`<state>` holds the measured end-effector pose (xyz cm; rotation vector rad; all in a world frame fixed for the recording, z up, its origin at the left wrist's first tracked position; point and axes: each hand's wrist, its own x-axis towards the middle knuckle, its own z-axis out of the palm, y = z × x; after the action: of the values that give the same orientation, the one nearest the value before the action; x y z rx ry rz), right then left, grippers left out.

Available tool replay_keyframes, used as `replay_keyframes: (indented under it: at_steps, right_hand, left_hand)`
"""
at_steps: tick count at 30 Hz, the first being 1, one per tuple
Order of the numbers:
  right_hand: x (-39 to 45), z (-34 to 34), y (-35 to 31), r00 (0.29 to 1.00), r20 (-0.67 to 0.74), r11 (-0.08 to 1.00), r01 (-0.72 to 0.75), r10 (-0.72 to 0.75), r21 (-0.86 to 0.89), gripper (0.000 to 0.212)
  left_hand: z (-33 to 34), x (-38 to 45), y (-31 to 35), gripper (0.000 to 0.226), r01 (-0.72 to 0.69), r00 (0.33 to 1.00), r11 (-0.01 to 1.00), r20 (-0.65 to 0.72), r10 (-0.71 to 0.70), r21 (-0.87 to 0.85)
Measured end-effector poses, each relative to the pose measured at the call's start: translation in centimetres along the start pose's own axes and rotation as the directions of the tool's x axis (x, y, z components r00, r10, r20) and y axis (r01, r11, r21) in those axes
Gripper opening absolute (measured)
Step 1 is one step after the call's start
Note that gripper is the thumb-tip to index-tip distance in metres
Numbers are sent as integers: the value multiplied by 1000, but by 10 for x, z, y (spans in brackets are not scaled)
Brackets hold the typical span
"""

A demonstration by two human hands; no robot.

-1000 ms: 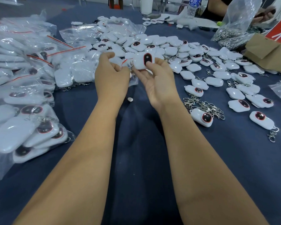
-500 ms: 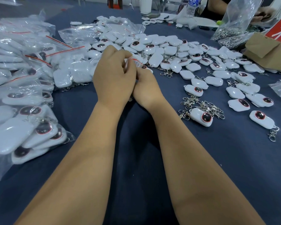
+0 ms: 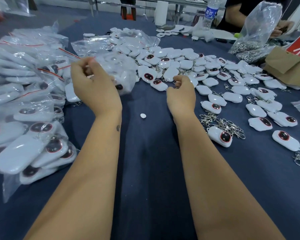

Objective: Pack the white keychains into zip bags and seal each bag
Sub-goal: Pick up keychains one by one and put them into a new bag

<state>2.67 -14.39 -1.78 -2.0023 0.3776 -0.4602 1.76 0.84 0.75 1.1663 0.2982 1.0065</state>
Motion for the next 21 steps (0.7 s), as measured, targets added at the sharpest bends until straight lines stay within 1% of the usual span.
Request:
replay_keyframes:
  at_steps: [1,2,3,4,5,6,7,8,9,10,11,13,15,16,18,19,21]
  right_hand:
    - [2,3,-2,998,43,998,43,-41,-47,49]
    - [4,6,-4,992,95,990,95,-85,-108,54]
    - [6,10,-7,981,157,969,147,-117,-197,56]
    - [6,14,-8,967,218,933,194,-131,-303,55]
    - [6,17,-8,956,262,884,236,-135,-404,47]
    - [6,19,-8,949,277,835,272,-150,-478,36]
    - [5,20,-7,947,272,804,295,-173,-516,26]
    - [4,20,-6,948,243,801,305,-205,-515,24]
    - [2,20,-5,952,207,813,303,-228,-498,25]
    - [1,18,-4,954,174,827,299,-245,-475,26]
    - [-1,16,-4,957,155,852,290,-246,-435,26]
    - [-3,12,-4,973,130,935,221,-191,-277,30]
    - [-5,6,-3,987,114,983,128,-113,-132,39]
    - [-5,2,-1,988,115,989,111,-100,-93,37]
    - [-9,-3,1,988,127,996,90,-90,5,22]
    - [-12,-6,2,990,126,995,56,-67,87,17]
    - [-15,-10,3,992,123,952,-22,-17,307,17]
  left_hand:
    - [0,0,4,15,-117,993,992,-26,116,-55]
    - [-1,-1,7,13,-237,972,970,-17,236,-56]
    - [-1,-3,7,11,-339,940,941,28,339,-18]
    - [0,-5,5,13,-409,909,912,113,402,44]
    - [0,-8,2,18,-445,881,887,234,411,120]
    - [1,-12,-3,24,-456,855,864,374,359,213]
    - [1,-17,-9,30,-469,817,826,508,272,312]
    - [1,-21,-15,33,-494,773,770,610,175,404]
    - [1,-23,-21,31,-518,740,712,665,97,473]
    - [1,-23,-24,26,-523,727,680,685,42,514]
    - [0,-22,-26,21,-508,734,676,679,17,534]
    - [0,-19,-28,15,-439,772,723,636,-1,533]
    - [0,-19,-28,16,-384,790,763,612,-20,520]
    - [0,-20,-29,17,-359,789,782,613,-37,509]
    - [1,-21,-29,23,-339,766,807,641,-61,483]
    - [2,-22,-28,28,-347,750,810,658,-62,472]
    - [1,-23,-27,33,-350,730,809,679,-80,472]
